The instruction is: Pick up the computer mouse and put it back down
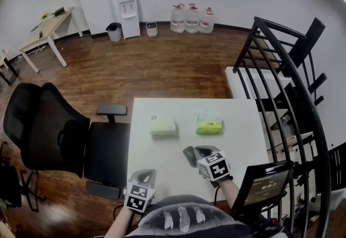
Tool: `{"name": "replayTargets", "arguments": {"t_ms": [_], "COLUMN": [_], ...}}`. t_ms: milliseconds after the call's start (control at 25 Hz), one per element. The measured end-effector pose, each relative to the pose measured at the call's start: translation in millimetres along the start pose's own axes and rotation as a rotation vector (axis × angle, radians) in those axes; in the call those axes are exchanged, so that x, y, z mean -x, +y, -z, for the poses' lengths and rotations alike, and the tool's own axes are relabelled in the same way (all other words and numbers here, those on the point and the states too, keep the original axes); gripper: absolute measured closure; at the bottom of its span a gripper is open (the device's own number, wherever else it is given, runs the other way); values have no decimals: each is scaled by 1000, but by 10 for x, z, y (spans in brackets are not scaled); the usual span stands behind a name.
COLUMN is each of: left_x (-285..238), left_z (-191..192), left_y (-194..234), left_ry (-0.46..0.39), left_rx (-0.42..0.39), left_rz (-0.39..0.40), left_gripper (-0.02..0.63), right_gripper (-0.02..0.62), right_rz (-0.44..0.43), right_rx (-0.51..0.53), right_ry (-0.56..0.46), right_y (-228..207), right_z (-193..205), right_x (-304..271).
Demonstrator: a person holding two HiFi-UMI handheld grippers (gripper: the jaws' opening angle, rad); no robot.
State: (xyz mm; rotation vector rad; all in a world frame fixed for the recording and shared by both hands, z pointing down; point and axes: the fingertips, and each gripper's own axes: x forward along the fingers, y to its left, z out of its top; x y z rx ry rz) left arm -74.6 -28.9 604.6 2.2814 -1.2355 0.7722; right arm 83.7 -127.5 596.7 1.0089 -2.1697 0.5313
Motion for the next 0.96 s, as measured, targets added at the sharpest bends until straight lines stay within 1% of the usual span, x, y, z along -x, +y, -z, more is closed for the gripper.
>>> {"name": "replayTargets", "arguments": {"t_ms": [320,600,960], "left_x": [-23,-29,-28], "left_z": [0,4,13], "left_y": [-27,-21,26], "left_ry": [-2,1,5], "left_rx": [-5,-2,4], "left_rz": [8,6,4], "left_gripper": [591,591,591], "right_gripper": [592,592,592], "right_rz": [-8,2,-9], "right_rx": [2,1,1], "right_ry": [-13,-37,-47], "right_y": [44,-61,-41], "right_z": [24,-117,-229], "right_x": [-12,-9,-37]}}
